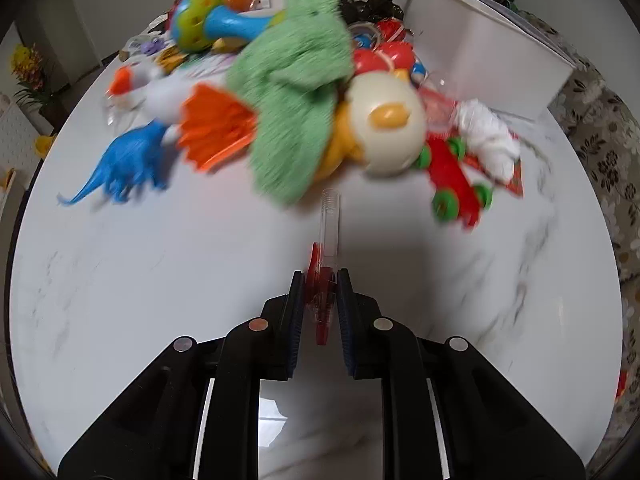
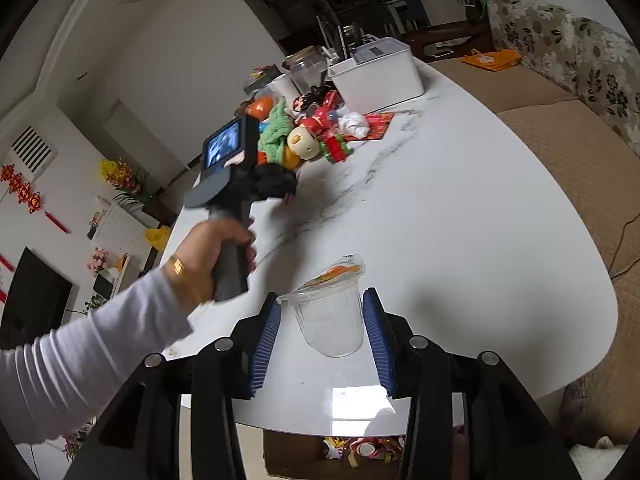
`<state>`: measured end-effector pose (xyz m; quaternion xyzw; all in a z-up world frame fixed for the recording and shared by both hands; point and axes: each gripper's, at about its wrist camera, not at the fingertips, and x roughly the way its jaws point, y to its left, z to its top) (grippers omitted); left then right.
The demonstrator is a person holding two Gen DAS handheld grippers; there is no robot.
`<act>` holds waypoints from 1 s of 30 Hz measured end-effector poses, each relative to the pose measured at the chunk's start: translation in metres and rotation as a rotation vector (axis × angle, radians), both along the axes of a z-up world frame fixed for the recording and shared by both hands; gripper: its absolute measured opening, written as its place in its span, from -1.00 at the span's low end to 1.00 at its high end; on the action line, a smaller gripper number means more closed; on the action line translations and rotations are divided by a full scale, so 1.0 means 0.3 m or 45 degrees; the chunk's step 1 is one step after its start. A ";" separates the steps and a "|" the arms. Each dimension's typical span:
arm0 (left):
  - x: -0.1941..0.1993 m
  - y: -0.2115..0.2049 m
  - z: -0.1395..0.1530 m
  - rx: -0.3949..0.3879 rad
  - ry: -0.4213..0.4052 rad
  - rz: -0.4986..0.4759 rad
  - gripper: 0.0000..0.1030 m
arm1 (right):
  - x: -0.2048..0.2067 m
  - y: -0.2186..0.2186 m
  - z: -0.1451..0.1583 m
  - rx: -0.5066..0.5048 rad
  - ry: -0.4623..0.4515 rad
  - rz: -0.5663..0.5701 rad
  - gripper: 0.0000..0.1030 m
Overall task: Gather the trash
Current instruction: 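Grasp the red pen with the left gripper while the right holds the clear cup, then carry the clear cup and red pen to the cardboard box and release both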
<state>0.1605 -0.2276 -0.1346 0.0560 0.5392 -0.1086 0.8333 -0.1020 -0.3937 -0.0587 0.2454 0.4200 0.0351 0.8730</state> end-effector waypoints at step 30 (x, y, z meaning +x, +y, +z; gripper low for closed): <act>-1.095 0.934 -0.026 0.164 0.360 0.029 -0.69 | -0.127 0.794 -0.185 -0.122 0.342 0.963 -0.18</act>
